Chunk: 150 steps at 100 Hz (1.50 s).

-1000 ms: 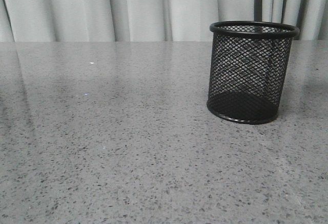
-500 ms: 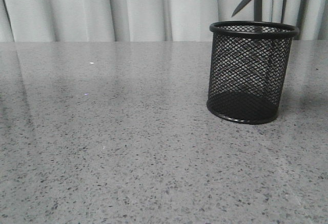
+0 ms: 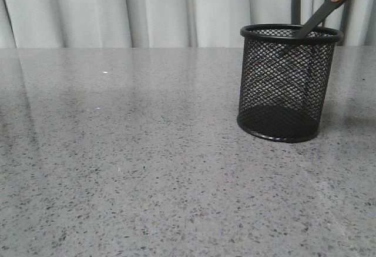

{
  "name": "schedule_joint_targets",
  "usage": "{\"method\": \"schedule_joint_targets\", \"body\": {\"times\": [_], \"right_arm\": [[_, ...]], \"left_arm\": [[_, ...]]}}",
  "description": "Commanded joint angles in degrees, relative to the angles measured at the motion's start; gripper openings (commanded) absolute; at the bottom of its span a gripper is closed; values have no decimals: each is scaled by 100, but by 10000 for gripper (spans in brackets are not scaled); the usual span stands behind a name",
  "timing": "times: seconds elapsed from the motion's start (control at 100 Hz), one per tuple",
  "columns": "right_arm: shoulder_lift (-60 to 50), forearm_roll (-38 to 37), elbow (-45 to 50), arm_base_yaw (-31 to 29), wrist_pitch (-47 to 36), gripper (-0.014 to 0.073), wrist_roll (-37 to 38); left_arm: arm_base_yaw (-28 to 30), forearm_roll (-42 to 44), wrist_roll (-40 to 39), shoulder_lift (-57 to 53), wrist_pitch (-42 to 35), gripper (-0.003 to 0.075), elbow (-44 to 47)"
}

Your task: Put scissors into bucket

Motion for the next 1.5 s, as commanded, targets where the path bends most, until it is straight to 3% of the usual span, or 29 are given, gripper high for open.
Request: {"method": "schedule_joint_targets", "body": {"times": [0.0,0.65,0.92,1.04,1.49], "right_arm": [[44,-27,-124,-4,254,-46,0],[543,-27,-135,-14,244,-36,-119],[543,-27,-187,-14,211,213,-119],[543,-27,-484,-14,201,283,-119],[254,-523,-1958,-14,226,300,11]], "left_arm": [[21,-144,-75,-104,-351,449,-166],[21,-154,-75,-104,-351,449,-166],[21,-154,-75,-104,-351,449,-166],[21,-154,-75,-104,-351,449,-166],[21,-154,-75,-104,-351,449,-166]]}}
